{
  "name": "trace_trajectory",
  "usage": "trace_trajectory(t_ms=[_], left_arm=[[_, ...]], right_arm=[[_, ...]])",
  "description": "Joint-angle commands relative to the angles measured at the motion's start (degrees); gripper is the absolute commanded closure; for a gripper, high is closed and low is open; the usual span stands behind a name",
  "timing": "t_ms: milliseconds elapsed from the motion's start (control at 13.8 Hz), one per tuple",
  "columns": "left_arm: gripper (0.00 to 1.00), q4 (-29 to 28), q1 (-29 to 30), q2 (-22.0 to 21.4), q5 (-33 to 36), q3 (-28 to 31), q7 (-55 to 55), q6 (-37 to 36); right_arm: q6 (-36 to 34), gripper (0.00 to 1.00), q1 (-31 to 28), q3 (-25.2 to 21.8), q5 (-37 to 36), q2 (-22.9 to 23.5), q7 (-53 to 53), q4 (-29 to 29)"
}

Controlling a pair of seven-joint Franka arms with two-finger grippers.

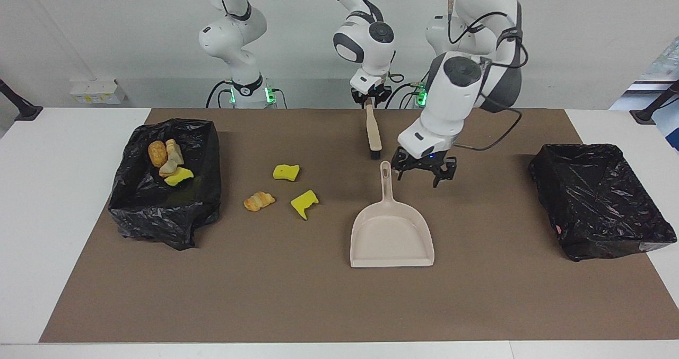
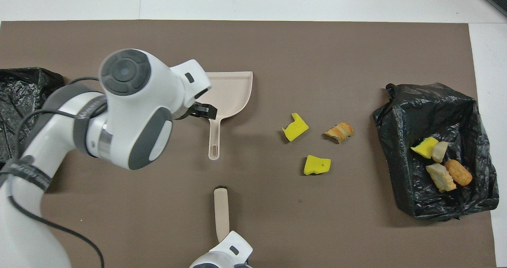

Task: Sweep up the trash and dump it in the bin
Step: 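Reach the left gripper to the dustpan while the right gripper grasps the brush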

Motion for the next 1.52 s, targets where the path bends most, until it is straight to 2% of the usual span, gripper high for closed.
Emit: trace_trajectory(t_ms=[0, 363, 580, 653, 870, 1015, 1088, 1305, 1378, 1450], left_arm=[[0.00, -6.6, -3.7, -1.2, 0.9, 0.9, -2.2, 5.2], [0.00, -10.4, -3.8, -0.6, 0.9, 0.8, -2.3, 9.8], [0.13, -11.2, -3.8, -0.9, 0.8, 0.7, -2.3, 10.1], [0.15, -11.2, -3.7, -0.9, 0.8, 0.7, -1.7, 10.5], [0.31, -11.2, -3.7, -0.9, 0.8, 0.7, -1.3, 10.6], [0.32, -11.8, -3.8, -1.2, 0.8, 0.7, -1.3, 10.4], [0.44, -11.8, -3.8, -1.2, 0.8, 0.7, -1.3, 10.4], [0.91, -11.2, -3.7, -1.0, 0.9, 0.8, 0.1, 9.5], [1.00, -10.8, -3.3, -0.8, 0.9, 0.8, 2.6, 9.5], [1.00, -10.7, -3.0, -0.8, 0.9, 0.8, 4.5, 9.5]], right_arm=[[-1.7, 1.00, -1.2, 0.0, 0.5, -0.1, 0.8, 0.8], [-12.6, 1.00, -9.8, 0.0, 0.3, -7.9, 0.1, 0.1], [-17.3, 1.00, -15.8, 0.0, -1.9, -11.5, -0.1, -0.3], [-18.8, 1.00, -18.5, 0.0, -4.7, -11.8, -0.8, -0.2], [-20.0, 1.00, -24.5, 0.1, -11.5, -11.2, -2.2, -0.2], [-20.0, 1.00, -29.8, 0.1, -14.9, -10.1, -4.0, -0.2], [-20.0, 1.00, -32.3, 0.1, -17.1, -9.8, -7.7, -0.2], [-18.4, 1.00, -39.3, 0.1, -20.1, -8.7, -19.0, -0.9], [-15.7, 1.00, -43.1, 0.1, -22.1, -8.6, -24.2, -2.7], [-13.7, 1.00, -44.9, 0.2, -22.2, -8.6, -26.9, -3.8]])
